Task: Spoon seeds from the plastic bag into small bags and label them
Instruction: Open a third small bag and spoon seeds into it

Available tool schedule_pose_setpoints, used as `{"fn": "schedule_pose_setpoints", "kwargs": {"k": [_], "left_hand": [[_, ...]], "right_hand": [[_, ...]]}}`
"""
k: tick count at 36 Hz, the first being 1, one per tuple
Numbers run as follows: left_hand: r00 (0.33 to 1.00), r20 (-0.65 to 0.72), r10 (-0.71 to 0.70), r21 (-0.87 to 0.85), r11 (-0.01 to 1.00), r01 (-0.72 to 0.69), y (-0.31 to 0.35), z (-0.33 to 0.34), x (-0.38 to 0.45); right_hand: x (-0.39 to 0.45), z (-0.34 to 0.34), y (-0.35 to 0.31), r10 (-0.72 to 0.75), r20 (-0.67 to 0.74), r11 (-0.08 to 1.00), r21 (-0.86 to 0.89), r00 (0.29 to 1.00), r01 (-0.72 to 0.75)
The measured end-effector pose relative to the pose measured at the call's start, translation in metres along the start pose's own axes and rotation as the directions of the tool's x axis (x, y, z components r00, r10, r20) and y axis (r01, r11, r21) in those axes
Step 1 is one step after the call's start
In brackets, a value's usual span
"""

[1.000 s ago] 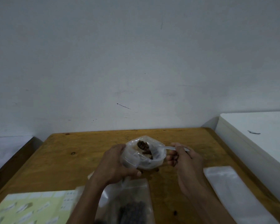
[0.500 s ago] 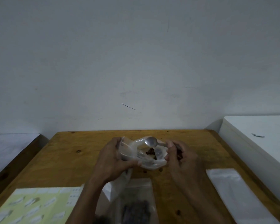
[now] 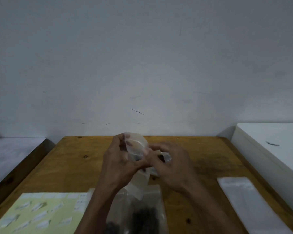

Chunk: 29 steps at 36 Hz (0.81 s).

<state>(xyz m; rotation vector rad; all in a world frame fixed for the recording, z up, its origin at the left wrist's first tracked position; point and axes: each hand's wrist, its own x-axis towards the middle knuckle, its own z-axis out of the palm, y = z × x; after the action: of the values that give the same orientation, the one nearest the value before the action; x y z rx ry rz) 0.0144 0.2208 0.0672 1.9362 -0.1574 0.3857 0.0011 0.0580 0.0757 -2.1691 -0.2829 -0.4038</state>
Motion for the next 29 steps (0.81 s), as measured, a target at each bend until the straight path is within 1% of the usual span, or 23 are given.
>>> {"fn": "schedule_pose_setpoints", "kwargs": {"k": [2, 3, 4, 5, 6, 7, 9, 12, 13, 15, 18, 21, 23, 24, 27, 29], "left_hand": [[1.000, 0.020, 0.015, -0.004, 1.000, -0.015, 0.000, -0.004, -0.001], [0.999, 0.036, 0.017, -0.001, 1.000, -0.017, -0.001, -0.008, -0.001], [0.998, 0.058, 0.015, -0.037, 0.999, -0.012, -0.003, -0.013, -0.001], [0.997, 0.075, 0.008, -0.119, 0.993, 0.001, -0.004, -0.018, -0.002], [0.997, 0.080, 0.003, -0.204, 0.979, 0.013, -0.005, -0.022, -0.003], [0.998, 0.059, 0.002, -0.269, 0.963, 0.014, -0.004, -0.026, -0.003], [1.000, -0.024, 0.007, -0.297, 0.955, -0.014, -0.006, -0.031, -0.001], [0.997, -0.075, 0.017, -0.296, 0.954, -0.039, -0.009, -0.034, 0.001], [0.996, -0.082, 0.026, -0.302, 0.952, -0.049, -0.008, -0.034, 0.001], [0.995, -0.085, 0.042, -0.326, 0.943, -0.068, -0.008, -0.033, 0.000], [0.997, -0.049, 0.054, -0.392, 0.918, -0.069, -0.008, -0.034, -0.002], [0.997, 0.068, 0.026, -0.473, 0.881, 0.010, -0.006, -0.038, -0.007], [0.991, 0.130, 0.025, -0.446, 0.894, 0.036, -0.004, -0.038, -0.010], [0.990, 0.138, 0.027, -0.430, 0.902, 0.036, -0.004, -0.038, -0.011], [0.994, 0.106, 0.010, -0.420, 0.907, 0.036, -0.003, -0.036, -0.015], [0.997, 0.079, -0.005, -0.407, 0.913, 0.037, -0.002, -0.035, -0.018]], "right_hand": [[0.007, 0.005, -0.006, -0.088, -0.029, 0.996, -0.021, 0.996, 0.087], [0.009, 0.006, -0.006, -0.124, -0.080, 0.992, -0.037, 0.989, 0.122], [0.011, 0.006, -0.005, -0.153, -0.141, 0.988, -0.058, 0.978, 0.147], [0.011, 0.003, -0.005, -0.177, -0.187, 0.983, -0.072, 0.966, 0.166], [0.010, 0.000, -0.006, -0.194, -0.199, 0.981, -0.068, 0.961, 0.184], [0.010, -0.003, -0.008, -0.196, -0.171, 0.980, -0.060, 0.966, 0.188], [0.008, -0.007, -0.010, -0.157, -0.087, 0.987, -0.058, 0.984, 0.152], [0.009, -0.009, -0.010, -0.092, -0.101, 0.996, -0.011, 0.991, 0.091], [0.009, -0.008, -0.011, -0.073, -0.093, 0.997, 0.026, 0.993, 0.076], [0.008, -0.006, -0.014, -0.020, -0.033, 0.983, 0.182, 0.999, 0.026], [0.005, -0.004, -0.019, 0.068, 0.068, 0.906, 0.413, 0.995, -0.090], [0.003, -0.002, -0.022, 0.149, 0.099, 0.815, 0.552, 0.984, -0.178], [0.001, 0.000, -0.024, 0.172, 0.123, 0.786, 0.581, 0.977, -0.212], [0.000, 0.000, -0.025, 0.180, 0.131, 0.778, 0.588, 0.975, -0.222], [-0.003, 0.002, -0.027, 0.201, 0.143, 0.732, 0.636, 0.969, -0.246], [-0.004, 0.004, -0.028, 0.211, 0.134, 0.734, 0.632, 0.968, -0.247]]}}
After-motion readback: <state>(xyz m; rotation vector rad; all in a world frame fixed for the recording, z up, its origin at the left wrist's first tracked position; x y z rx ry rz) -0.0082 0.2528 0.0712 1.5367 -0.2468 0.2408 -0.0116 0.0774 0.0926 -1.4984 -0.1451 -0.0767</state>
